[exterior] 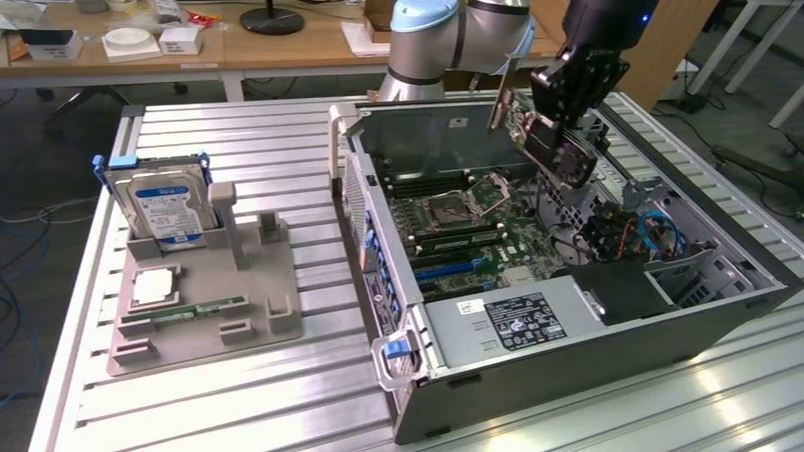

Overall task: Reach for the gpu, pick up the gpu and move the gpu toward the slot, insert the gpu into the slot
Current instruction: 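Insert the gpu into the slot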

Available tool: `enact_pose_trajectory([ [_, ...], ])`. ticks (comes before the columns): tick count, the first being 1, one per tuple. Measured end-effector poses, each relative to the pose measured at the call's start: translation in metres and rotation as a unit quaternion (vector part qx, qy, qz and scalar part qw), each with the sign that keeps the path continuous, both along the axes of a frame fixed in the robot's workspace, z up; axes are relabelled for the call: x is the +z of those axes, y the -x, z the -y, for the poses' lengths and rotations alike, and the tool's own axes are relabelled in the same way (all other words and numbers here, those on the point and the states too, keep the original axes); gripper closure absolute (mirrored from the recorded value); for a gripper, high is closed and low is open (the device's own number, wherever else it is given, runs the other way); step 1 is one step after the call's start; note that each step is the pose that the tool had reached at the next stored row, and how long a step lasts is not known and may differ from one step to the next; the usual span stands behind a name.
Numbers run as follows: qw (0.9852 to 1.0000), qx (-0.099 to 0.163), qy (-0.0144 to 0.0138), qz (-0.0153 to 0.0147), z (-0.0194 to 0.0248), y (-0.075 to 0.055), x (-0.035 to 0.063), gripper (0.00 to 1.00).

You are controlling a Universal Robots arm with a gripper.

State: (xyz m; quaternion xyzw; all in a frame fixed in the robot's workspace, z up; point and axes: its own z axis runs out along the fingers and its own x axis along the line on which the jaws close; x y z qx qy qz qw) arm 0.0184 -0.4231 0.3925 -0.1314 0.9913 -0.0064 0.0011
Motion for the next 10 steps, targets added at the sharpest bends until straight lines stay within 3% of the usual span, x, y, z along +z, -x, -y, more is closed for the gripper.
enact_pose_trajectory([
  [5,0.9992,0.04,0.0,0.0,0.0,0.0,-0.0002,0.74],
  [10,0.997,0.077,-0.0001,0.0,0.0,0.0,-0.0004,0.74],
])
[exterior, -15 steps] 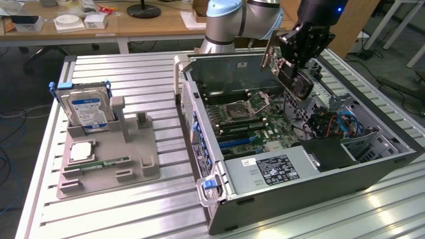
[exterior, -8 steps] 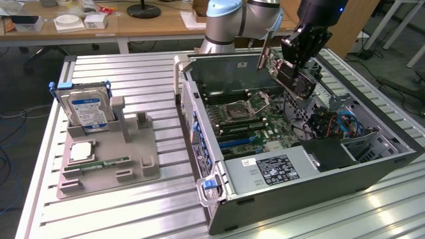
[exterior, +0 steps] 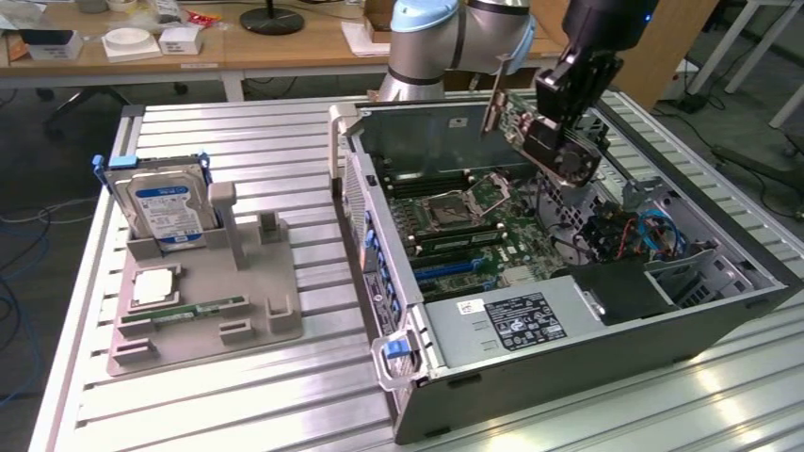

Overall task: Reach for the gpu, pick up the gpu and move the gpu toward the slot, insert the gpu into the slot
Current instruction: 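Insert the gpu into the slot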

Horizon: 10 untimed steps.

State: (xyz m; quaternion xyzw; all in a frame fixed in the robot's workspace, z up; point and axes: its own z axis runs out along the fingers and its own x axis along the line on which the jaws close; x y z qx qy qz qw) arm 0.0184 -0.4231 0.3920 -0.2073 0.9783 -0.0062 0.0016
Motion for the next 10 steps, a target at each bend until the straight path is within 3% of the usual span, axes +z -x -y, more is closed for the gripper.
enact_pose_trajectory([
  [5,0.9995,0.031,0.0,0.0,0.0006,0.0001,-0.0002,0.74],
  [10,0.9981,0.061,0.0,0.0,0.0013,0.0003,-0.0006,0.74],
])
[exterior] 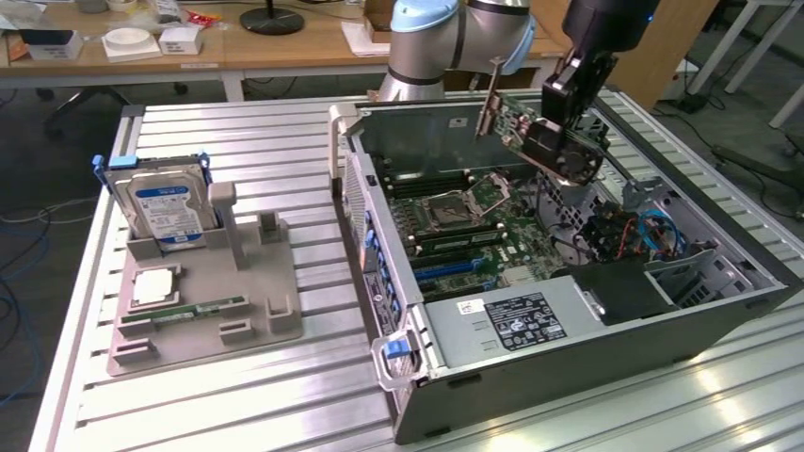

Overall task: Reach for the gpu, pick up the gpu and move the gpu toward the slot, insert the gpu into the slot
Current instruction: 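Insert the gpu into the slot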

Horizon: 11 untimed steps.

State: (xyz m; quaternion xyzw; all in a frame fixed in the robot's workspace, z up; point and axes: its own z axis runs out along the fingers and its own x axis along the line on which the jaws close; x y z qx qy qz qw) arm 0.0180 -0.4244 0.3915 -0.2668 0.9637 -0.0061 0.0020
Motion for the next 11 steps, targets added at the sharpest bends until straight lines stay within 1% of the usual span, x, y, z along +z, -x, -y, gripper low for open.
enact_pose_trajectory([
  [6,0.9995,0.032,0.0,0.0001,0.0014,0.0003,-0.0004,0.74],
  [11,0.9984,0.057,0.0,0.0003,0.0025,0.0005,-0.0007,0.74],
])
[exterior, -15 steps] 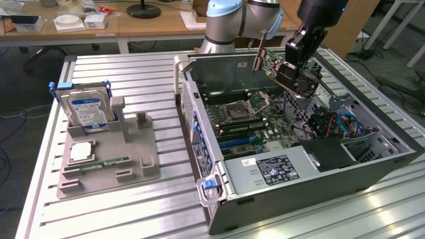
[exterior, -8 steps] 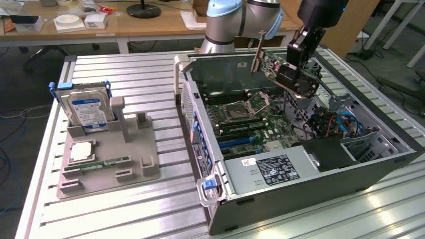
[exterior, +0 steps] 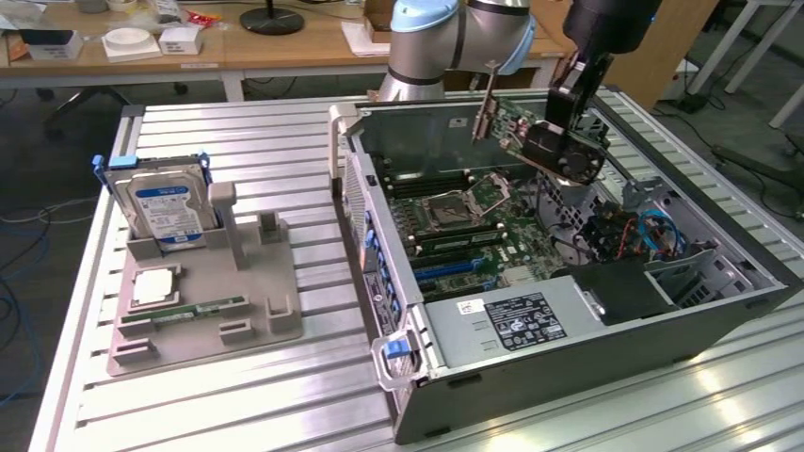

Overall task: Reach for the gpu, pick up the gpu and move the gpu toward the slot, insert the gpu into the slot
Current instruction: 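Insert the gpu into the slot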

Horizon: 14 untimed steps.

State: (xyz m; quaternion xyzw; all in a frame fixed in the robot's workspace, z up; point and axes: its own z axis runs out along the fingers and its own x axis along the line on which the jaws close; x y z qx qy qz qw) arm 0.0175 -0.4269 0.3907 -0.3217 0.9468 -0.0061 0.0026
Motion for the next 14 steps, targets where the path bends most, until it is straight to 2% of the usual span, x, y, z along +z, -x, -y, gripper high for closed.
enact_pose_trajectory([
  [7,0.9994,0.035,0.0,0.0002,0.0017,0.0003,-0.0005,0.74],
  [14,0.9973,0.073,0.0,0.0003,0.0032,0.0004,-0.0011,0.74],
])
